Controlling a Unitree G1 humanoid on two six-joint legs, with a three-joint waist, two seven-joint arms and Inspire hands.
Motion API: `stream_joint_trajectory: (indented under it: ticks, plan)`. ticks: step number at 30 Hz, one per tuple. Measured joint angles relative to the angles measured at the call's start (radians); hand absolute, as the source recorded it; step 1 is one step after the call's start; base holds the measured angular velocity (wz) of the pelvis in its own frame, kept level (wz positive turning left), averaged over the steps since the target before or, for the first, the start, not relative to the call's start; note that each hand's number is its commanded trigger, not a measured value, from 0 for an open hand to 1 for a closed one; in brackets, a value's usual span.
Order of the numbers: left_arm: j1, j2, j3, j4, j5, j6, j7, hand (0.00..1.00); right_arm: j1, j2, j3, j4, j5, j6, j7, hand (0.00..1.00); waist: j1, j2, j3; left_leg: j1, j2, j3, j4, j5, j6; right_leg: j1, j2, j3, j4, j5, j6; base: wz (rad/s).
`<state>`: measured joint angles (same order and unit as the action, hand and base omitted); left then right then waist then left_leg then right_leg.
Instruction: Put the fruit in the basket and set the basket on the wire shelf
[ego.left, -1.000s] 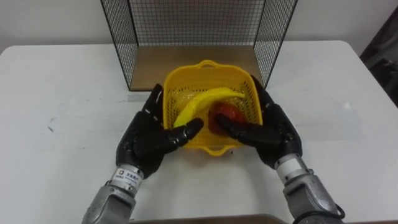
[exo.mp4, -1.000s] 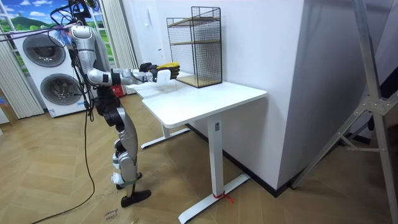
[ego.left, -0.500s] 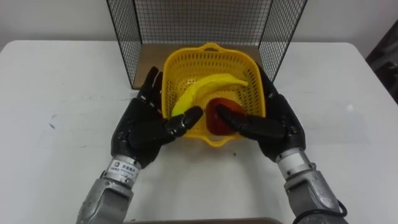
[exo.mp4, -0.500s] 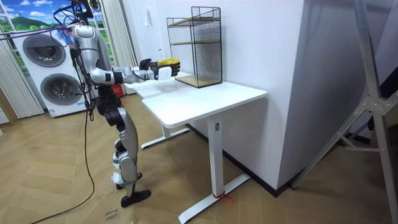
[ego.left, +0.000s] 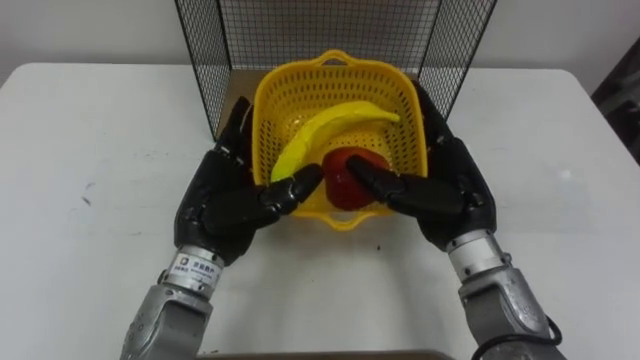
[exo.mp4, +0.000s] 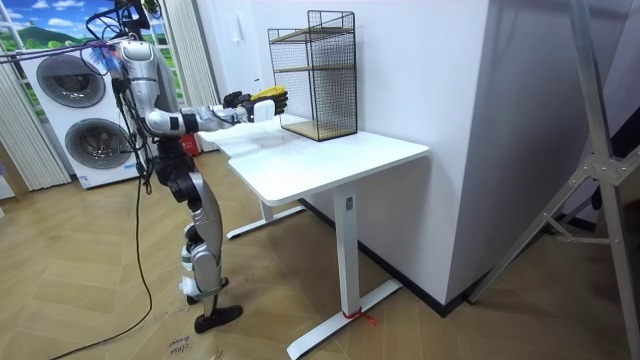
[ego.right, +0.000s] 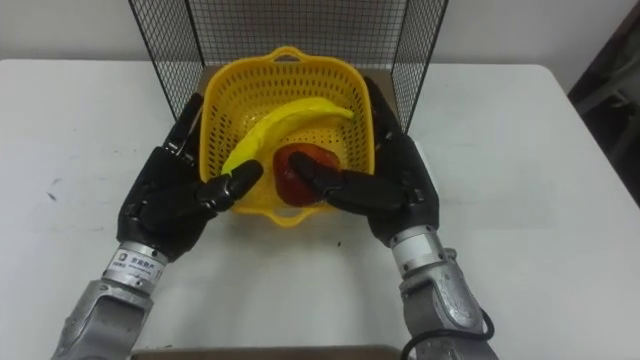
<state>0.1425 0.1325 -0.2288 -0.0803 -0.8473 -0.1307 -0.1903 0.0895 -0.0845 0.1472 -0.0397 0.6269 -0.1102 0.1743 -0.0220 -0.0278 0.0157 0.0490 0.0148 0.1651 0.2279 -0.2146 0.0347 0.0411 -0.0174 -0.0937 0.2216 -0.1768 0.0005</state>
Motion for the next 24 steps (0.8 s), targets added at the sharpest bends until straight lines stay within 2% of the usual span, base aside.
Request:
stream_joint_trajectory:
  ticks: [3,5,6,7,8,11,13,14,15,16,17,18,19,20,22,24]
  plan:
    - [0.0,-0.001,0.002,0.005,0.0,-0.001,0.0,0.0,0.0,0.0,0.006,0.002,0.002,-0.001,0.0,0.0,0.007,-0.005,0.0024,-0.017,0.015,-0.002,0.079,-0.026,-0.012,0.003,0.006,-0.003,0.028,-0.012,-0.005,-0.08]
    - [0.001,-0.002,0.014,0.013,0.008,0.001,0.0,0.0,0.001,0.0,0.008,0.004,0.001,-0.001,0.005,0.0,0.015,-0.012,0.0055,-0.076,0.042,-0.002,0.231,-0.083,-0.023,-0.028,0.012,-0.019,0.107,-0.072,-0.021,-0.05]
    - [0.002,-0.001,0.018,0.013,0.012,0.003,0.0,0.0,0.001,0.0,0.008,0.004,0.001,-0.001,0.008,0.0,0.019,-0.014,0.0071,-0.097,0.049,-0.001,0.277,-0.095,-0.028,-0.046,0.014,-0.017,0.137,-0.088,-0.025,-0.1]
    - [0.006,0.001,0.021,0.015,0.014,0.006,0.0,0.0,0.003,0.004,0.011,0.008,0.002,-0.001,0.012,0.0,0.024,-0.019,0.0074,-0.138,0.062,-0.001,0.37,-0.109,-0.036,-0.07,0.021,-0.012,0.193,-0.122,-0.032,-0.13]
    - [0.01,-0.001,0.02,0.015,0.016,0.013,0.0,0.0,0.01,0.002,0.012,0.01,0.002,-0.001,0.012,0.0,0.028,-0.021,0.0065,-0.169,0.08,-0.003,0.447,-0.11,-0.037,-0.081,0.034,0.004,0.222,-0.14,-0.04,-0.14]
    - [0.011,-0.001,0.032,0.015,0.011,0.018,0.0,0.0,0.008,0.0,0.015,0.013,0.002,0.0,0.02,0.0,0.042,-0.007,0.003,-0.203,0.113,-0.008,0.531,-0.104,-0.044,-0.084,0.056,0.015,0.249,-0.151,-0.067,-0.14]
    - [0.012,0.0,0.033,0.016,0.017,0.018,0.0,0.0,0.007,0.003,0.02,0.015,0.004,-0.002,0.021,0.0,0.036,-0.012,0.0008,-0.27,0.11,-0.026,0.602,-0.063,-0.06,-0.078,0.046,0.014,0.254,-0.149,-0.072,0.12]
    - [0.012,-0.001,0.032,0.016,0.016,0.018,0.0,0.0,0.007,-0.003,0.02,0.016,0.004,-0.002,0.021,0.0,0.033,-0.015,-0.0023,-0.289,0.098,-0.033,0.576,-0.068,-0.058,-0.081,0.039,0.014,0.255,-0.149,-0.071,0.14]
    - [0.012,-0.002,0.032,0.016,0.013,0.018,0.0,0.0,0.007,-0.016,0.02,0.017,0.005,-0.001,0.021,0.0,0.032,-0.021,-0.0026,-0.321,0.074,-0.036,0.453,-0.068,-0.058,-0.086,0.026,0.013,0.257,-0.152,-0.072,-0.03]
    - [0.014,-0.003,0.031,0.016,0.008,0.018,0.0,0.0,0.008,-0.024,0.019,0.021,0.005,0.002,0.021,0.0,0.033,-0.018,-0.0042,-0.34,0.057,-0.034,0.311,-0.031,-0.067,-0.084,0.018,0.013,0.259,-0.161,-0.074,-0.23]
    - [0.017,-0.005,0.033,0.016,0.006,0.017,0.0,0.0,0.01,-0.024,0.02,0.033,0.004,0.006,0.021,0.0,0.042,-0.018,-0.0069,-0.345,0.05,-0.03,0.224,0.056,-0.052,-0.083,0.01,0.013,0.264,-0.168,-0.071,-0.33]
    - [0.018,-0.002,0.033,0.016,0.006,0.017,0.0,0.0,0.013,-0.024,0.022,0.038,0.004,0.011,0.021,0.0,0.047,-0.021,-0.0125,-0.339,0.045,-0.032,0.199,0.084,-0.048,-0.079,0.008,0.02,0.264,-0.171,-0.064,-0.24]
    - [0.016,0.001,0.038,0.015,0.006,0.016,0.0,0.0,0.015,-0.023,0.022,0.038,0.004,0.021,0.023,0.0,0.037,-0.022,-0.0266,-0.32,0.03,-0.033,0.172,0.112,-0.036,-0.074,0.002,0.023,0.262,-0.178,-0.052,0.0]
    - [0.014,0.001,0.048,0.01,0.006,0.015,0.0,0.0,0.011,-0.022,0.023,0.038,0.004,0.021,0.028,0.0,0.026,-0.039,-0.0218,-0.31,0.012,-0.036,0.158,0.121,-0.023,-0.065,-0.007,0.021,0.255,-0.181,-0.046,0.18]
    - [0.014,0.001,0.046,0.009,0.007,0.015,0.0,0.0,0.01,-0.027,0.023,0.038,0.005,0.021,0.03,0.0,0.021,-0.04,-0.0207,-0.306,0.003,-0.05,0.163,0.152,-0.005,-0.044,-0.01,0.011,0.231,-0.182,-0.042,0.09]
    - [0.012,0.001,0.044,0.009,0.009,0.015,0.0,0.0,0.01,-0.025,0.022,0.034,0.007,0.02,0.031,0.0,0.016,-0.048,-0.0193,-0.302,-0.01,-0.051,0.172,0.137,0.006,-0.028,-0.023,0.009,0.213,-0.189,-0.03,0.04]
